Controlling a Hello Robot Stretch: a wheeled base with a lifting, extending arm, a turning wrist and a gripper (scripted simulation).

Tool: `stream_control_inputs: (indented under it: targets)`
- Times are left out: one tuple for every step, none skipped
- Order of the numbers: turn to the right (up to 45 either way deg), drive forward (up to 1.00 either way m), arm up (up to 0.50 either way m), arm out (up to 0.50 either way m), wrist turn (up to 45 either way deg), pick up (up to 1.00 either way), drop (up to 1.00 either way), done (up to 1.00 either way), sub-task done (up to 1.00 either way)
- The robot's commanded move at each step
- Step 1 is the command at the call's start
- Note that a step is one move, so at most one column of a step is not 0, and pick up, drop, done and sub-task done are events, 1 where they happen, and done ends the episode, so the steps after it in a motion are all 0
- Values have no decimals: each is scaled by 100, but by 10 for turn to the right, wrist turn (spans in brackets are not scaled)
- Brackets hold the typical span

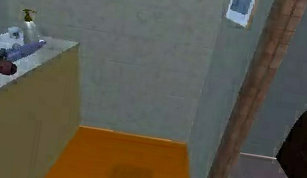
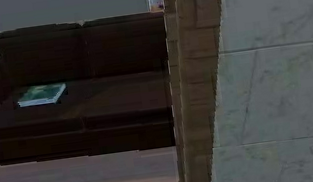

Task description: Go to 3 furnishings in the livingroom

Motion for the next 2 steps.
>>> stream_control_inputs:
  targets:
    - [390, 0, 0, 0, 0, 0, 0, 0, 0]
    - [0, 35, 0, 0, 0, 0, 0, 0, 0]
